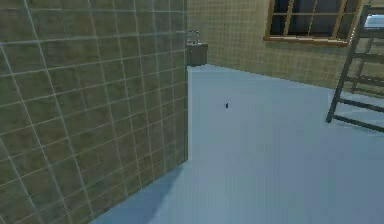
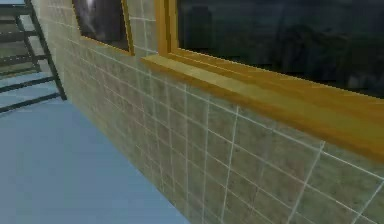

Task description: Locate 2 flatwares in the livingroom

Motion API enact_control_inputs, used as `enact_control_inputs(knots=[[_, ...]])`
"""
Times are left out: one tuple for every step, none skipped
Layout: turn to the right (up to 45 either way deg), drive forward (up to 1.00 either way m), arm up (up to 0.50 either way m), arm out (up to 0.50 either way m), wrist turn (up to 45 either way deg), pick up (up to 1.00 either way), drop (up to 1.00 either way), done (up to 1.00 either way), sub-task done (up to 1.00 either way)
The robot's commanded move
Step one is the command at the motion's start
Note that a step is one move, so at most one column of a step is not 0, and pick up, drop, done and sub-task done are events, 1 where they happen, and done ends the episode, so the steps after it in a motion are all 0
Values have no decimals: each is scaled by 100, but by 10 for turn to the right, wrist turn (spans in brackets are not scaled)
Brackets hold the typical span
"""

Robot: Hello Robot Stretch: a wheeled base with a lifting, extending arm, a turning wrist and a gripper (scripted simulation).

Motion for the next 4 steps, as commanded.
enact_control_inputs(knots=[[-390, 0, 0, 0, 0, 0, 0, 0, 0], [0, 10, 0, 0, 0, 0, 0, 0, 0], [450, 0, 0, 0, 0, 0, 0, 0, 0], [180, 0, 0, 0, 0, 0, 0, 0, 0]])
